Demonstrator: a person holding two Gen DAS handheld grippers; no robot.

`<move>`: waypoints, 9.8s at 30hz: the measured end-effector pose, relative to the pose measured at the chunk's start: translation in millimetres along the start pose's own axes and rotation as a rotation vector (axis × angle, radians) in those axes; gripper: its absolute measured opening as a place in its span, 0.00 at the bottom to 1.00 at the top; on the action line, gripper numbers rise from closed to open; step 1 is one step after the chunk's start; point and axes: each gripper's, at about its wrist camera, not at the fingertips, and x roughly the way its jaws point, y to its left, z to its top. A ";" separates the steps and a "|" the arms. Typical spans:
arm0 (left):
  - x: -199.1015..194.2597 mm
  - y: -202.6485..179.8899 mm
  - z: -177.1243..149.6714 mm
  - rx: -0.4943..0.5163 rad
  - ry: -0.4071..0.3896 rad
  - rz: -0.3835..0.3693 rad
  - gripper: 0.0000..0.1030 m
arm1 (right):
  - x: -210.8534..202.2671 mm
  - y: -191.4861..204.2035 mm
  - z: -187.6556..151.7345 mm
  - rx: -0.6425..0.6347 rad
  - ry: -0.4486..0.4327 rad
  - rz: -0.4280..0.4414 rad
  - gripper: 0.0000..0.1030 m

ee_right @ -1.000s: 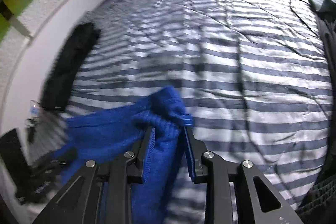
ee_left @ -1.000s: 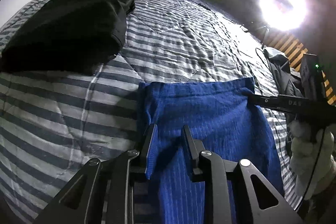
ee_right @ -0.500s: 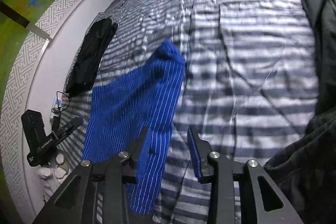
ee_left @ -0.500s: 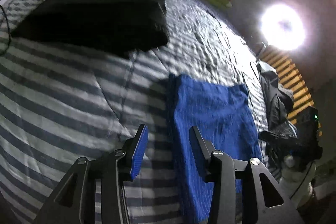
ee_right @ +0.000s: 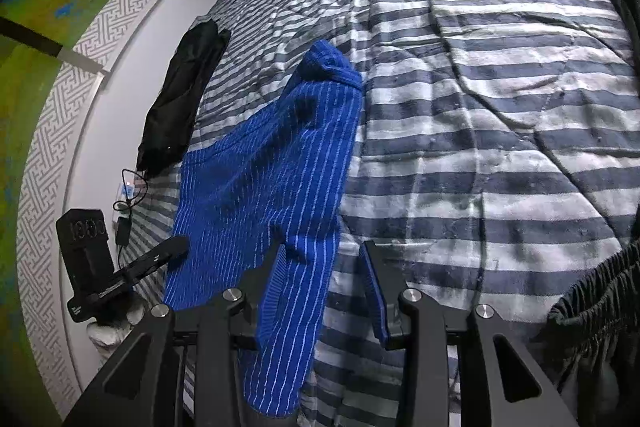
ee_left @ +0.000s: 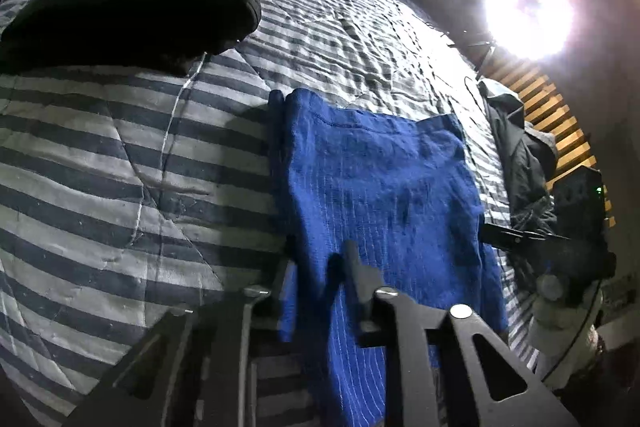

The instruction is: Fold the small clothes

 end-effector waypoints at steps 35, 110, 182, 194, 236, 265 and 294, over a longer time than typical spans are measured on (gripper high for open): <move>-138.0 -64.4 -36.0 -0.037 -0.187 -0.213 0.04 | -136.6 55.8 -63.6 -0.042 -0.179 0.143 0.06; -201.0 52.8 167.4 -0.003 -0.443 0.220 0.12 | 16.5 250.9 143.9 -0.353 -0.278 0.088 0.09; -326.5 -306.7 -216.8 0.196 -0.510 0.498 0.98 | -265.7 189.5 -226.3 -0.458 -0.591 -0.298 0.69; -340.1 -321.9 -221.1 0.215 -0.548 0.542 0.99 | -279.2 178.9 -232.9 -0.460 -0.610 -0.311 0.69; -313.0 -286.4 -228.8 0.173 -0.473 0.543 0.99 | -254.5 175.5 -237.3 -0.463 -0.535 -0.332 0.69; -300.6 -282.8 -222.3 0.153 -0.461 0.574 0.99 | -244.5 168.2 -229.9 -0.446 -0.520 -0.335 0.69; -298.2 -283.3 -223.2 0.156 -0.464 0.574 0.99 | -244.5 161.5 -229.5 -0.426 -0.519 -0.331 0.69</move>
